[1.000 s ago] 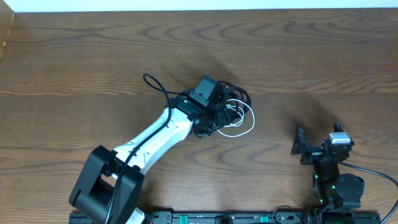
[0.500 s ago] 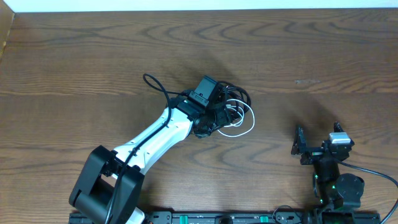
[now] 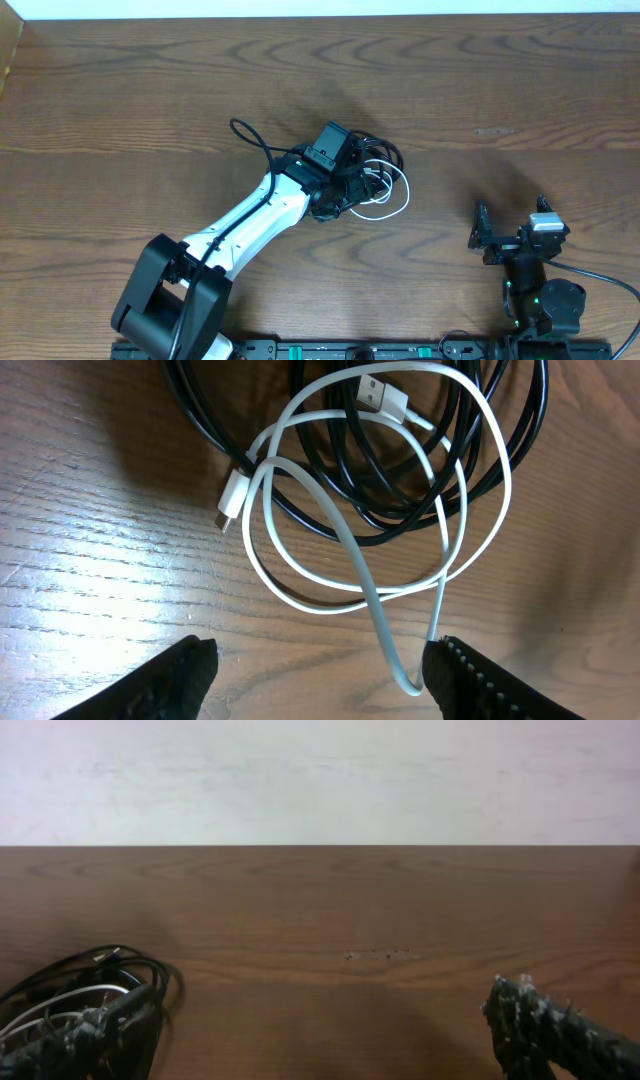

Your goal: Untangle cables

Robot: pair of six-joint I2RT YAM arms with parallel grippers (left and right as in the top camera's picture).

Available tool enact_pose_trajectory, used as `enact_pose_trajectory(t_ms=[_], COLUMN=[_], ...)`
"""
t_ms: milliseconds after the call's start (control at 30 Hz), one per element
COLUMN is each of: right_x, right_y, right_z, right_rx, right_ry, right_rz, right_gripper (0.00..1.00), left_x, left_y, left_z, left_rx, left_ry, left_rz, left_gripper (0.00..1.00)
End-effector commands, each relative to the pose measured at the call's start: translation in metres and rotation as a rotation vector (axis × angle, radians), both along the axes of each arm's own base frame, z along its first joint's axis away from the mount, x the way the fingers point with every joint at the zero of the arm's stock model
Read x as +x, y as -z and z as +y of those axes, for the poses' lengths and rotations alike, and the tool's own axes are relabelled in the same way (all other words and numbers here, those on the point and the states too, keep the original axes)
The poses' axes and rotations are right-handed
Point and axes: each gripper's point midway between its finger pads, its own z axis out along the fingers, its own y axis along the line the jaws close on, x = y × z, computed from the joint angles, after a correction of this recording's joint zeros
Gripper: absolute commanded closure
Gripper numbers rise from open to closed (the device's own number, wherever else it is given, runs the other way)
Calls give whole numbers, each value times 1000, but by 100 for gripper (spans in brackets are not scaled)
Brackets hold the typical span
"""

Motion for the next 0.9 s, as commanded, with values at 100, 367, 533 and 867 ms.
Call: enact_pose_trajectory(t_ms=[100, 367, 533, 867], right_x=[0, 0, 0, 0], right_y=[2, 2, 2, 2], right_z=[0, 0, 0, 0], right_rx=[1, 1, 1, 1], right_ry=[3, 3, 3, 3], right_rz=[6, 6, 6, 6], right_gripper=[1, 1, 1, 1], left_x=[-1, -1, -1, 0], left_y=[-1, -1, -1, -29], left_z=[-1, -1, -1, -29], left_rx=[-3, -3, -4, -241], left_ry=[3, 3, 3, 53], left_rz=[3, 3, 2, 42], left_gripper=[28, 28, 28, 56])
